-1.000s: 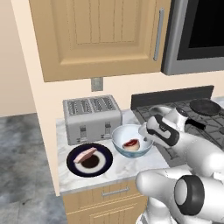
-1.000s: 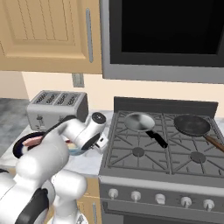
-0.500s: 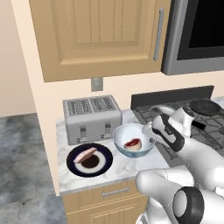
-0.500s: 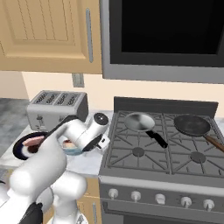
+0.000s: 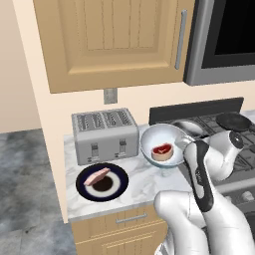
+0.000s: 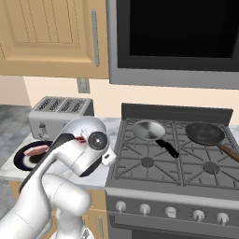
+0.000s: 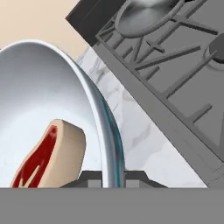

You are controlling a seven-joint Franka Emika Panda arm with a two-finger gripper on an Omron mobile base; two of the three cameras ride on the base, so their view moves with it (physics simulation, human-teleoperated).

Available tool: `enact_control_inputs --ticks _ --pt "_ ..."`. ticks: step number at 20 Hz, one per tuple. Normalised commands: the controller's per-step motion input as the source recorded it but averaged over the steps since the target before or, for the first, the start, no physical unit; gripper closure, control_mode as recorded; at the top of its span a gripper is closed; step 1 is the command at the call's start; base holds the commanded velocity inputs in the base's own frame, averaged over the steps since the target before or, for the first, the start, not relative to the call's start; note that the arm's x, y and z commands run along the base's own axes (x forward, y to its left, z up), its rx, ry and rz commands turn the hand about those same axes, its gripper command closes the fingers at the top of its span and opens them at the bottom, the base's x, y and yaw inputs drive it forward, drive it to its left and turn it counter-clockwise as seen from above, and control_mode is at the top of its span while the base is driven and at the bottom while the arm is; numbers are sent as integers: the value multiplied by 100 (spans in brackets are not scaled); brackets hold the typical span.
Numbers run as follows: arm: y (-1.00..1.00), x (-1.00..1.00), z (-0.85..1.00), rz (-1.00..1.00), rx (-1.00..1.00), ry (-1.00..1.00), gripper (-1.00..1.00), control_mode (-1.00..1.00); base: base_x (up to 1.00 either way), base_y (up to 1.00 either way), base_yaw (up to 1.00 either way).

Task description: Place one of the steaks on the plate and the other in the bowl. Then place the bowl in the fridge.

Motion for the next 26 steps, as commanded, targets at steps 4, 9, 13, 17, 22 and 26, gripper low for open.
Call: enact_control_inputs --ticks 4,9,13,17,22,26 --pt "0 -40 25 -52 3 0 100 -100 0 0 0" --pt "6 -36 39 -41 0 -2 100 -100 0 0 0" --pt "8 -56 35 -7 1 -1 100 -100 0 0 0" --pt "11 -73 16 -3 5 -5 100 -100 0 0 0" --pt "8 -75 19 -23 0 -15 100 -100 0 0 0" --pt "38 -73 1 -21 1 -23 100 -100 0 0 0"
